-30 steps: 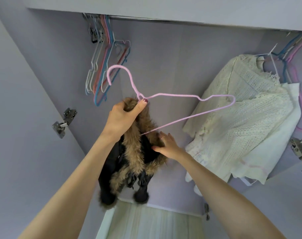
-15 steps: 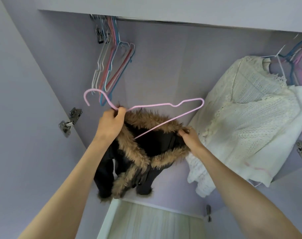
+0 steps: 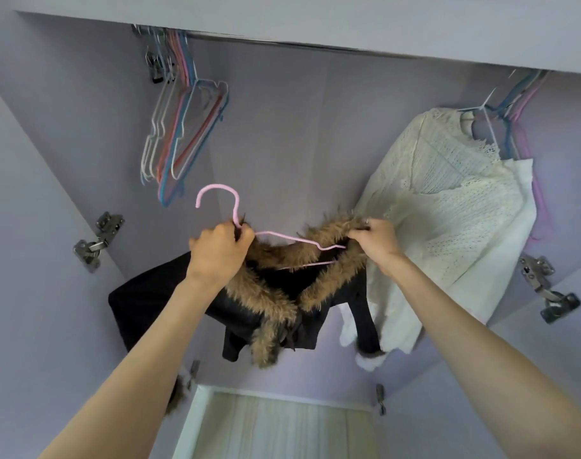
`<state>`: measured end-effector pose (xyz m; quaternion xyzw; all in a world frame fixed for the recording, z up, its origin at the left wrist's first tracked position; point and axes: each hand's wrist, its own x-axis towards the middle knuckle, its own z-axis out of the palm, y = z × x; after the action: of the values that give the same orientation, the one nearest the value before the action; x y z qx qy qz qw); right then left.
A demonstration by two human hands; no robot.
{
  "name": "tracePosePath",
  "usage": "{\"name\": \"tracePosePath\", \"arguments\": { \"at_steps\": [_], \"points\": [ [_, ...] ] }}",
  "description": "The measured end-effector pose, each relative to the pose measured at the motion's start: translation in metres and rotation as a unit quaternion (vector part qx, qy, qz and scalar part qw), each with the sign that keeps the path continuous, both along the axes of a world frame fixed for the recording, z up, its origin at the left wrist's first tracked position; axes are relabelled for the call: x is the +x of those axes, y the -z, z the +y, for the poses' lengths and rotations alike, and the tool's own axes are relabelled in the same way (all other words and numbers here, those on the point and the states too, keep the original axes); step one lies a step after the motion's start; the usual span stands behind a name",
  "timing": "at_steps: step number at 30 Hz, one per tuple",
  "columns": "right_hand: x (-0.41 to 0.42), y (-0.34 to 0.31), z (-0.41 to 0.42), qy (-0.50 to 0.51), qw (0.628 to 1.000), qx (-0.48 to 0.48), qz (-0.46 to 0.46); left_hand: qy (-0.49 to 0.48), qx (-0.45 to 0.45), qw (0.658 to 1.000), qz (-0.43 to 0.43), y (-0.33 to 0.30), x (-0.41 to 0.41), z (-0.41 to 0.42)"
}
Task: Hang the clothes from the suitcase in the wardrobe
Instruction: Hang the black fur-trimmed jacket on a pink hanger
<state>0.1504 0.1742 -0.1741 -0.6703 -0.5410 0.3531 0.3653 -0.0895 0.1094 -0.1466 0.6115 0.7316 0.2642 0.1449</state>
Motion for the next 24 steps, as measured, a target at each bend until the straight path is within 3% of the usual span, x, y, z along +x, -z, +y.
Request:
{"name": "tracePosePath", "arguments": {
  "at_steps": [7,12,17,20,22,24],
  "points": [
    [-0.027,-0.031,-0.017,-0.071,0.985,0.070,-0.141,0.028,0.043,0.996,0.071,0.006,0.022,-0.002],
    [-0.008,-0.037,-0.019,-0.048,0.977,0.076,-0.195,-0.005,0.096,0.995,-0.037,0.004,0.004,0.002],
    [-0.020,-0.042,-0.022,-0.062,0.977,0.081,-0.188,0.051,0.082,0.995,-0.016,0.006,0.018,0.000],
    [-0.036,-0.051,-0.028,-0.070,0.990,0.078,-0.092,0.057,0.070,0.995,0.035,0.009,0.027,-0.002],
    [-0.039,-0.059,-0.032,-0.125,0.990,0.040,-0.040,0.049,0.074,0.996,0.010,0.009,0.023,-0.001],
    [-0.035,-0.063,-0.035,-0.204,0.978,-0.020,-0.045,0.038,0.076,0.995,-0.049,0.006,0.016,0.001]
  ]
}}
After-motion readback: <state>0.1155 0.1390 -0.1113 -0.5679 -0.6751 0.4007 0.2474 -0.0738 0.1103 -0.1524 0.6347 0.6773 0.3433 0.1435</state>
